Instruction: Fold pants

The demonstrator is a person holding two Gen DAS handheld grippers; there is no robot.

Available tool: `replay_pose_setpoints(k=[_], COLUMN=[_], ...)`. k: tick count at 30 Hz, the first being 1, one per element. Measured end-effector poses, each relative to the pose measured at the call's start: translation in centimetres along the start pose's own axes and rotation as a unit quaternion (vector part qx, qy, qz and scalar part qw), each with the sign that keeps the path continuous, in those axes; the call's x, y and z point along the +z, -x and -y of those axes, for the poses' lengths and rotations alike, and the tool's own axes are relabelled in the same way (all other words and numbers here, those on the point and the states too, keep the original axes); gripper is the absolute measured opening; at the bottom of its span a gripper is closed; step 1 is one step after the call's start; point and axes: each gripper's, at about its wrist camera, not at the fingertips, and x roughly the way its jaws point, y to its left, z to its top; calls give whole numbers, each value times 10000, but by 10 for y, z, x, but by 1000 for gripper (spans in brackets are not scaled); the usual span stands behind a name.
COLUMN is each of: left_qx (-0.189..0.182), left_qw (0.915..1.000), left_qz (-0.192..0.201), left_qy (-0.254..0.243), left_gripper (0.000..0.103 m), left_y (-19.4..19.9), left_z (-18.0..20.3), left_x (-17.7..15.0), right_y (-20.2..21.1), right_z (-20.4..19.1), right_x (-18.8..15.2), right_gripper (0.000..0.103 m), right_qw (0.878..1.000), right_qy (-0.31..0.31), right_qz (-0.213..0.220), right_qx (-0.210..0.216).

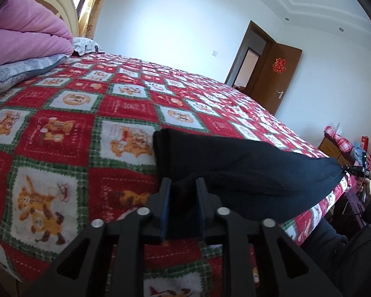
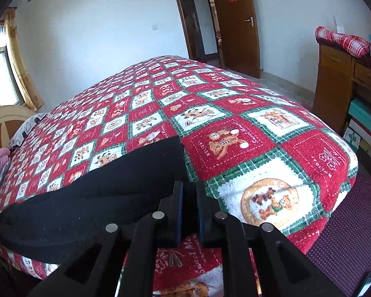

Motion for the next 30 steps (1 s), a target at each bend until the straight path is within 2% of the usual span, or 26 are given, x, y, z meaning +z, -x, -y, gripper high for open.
replay_pose_setpoints(k=[1, 3, 4, 5, 7, 9, 11, 13, 16, 19, 22, 25, 28, 30], left_qx=[103, 312, 368, 439, 595, 848, 875, 767, 469, 150, 84, 83, 149, 188], left_qw=[9999, 9995, 9993, 9990, 9982, 9961, 9951, 9952, 9973, 9990, 9995, 9988, 9984, 9981], left_qz=[-8, -3, -24, -35, -51, -89, -89, -41, 20, -31, -263, -480, -552, -583], left_qy=[6, -17, -14, -3, 71, 245, 456, 605, 563, 418, 123, 53, -12, 11], left_gripper=[44, 62, 63, 63, 63, 62, 62, 61, 61, 61, 61, 54, 53, 47], left_y=[3, 9, 12, 15, 21, 29, 35, 41, 45, 39, 25, 12, 8, 8], left_z=[-3, -8, -11, -15, -23, -36, -44, -43, -26, -1, 22, 32, 38, 36], left_x=[-1, -5, -7, -9, -14, -19, -21, -21, -17, -13, -12, -16, -19, -20], right_y=[1, 3, 4, 6, 10, 16, 23, 35, 51, 63, 58, 42, 28, 16], right_z=[0, 2, 3, 4, 5, 6, 3, -10, -38, -82, -139, -206, -252, -280], right_x=[-1, -2, -3, -4, -6, -9, -10, -10, -11, -17, -31, -61, -88, -108], right_gripper=[10, 11, 20, 33, 45, 45, 45, 45, 45, 45, 45, 45, 45, 45], right_qw=[10000, 10000, 10000, 9999, 9999, 9998, 9996, 9984, 9959, 9910, 9816, 9626, 9452, 9331], right_qy=[17, 1, -12, -37, -60, -56, -29, 159, 553, 1154, 1837, 2610, 3098, 3362], right_qz=[10, 44, 70, 103, 131, 179, 238, 394, 578, 660, 472, 187, -20, -204], right_qx=[7, 27, 54, 83, 59, -36, -119, -364, -429, -171, 219, 700, 1032, 1263])
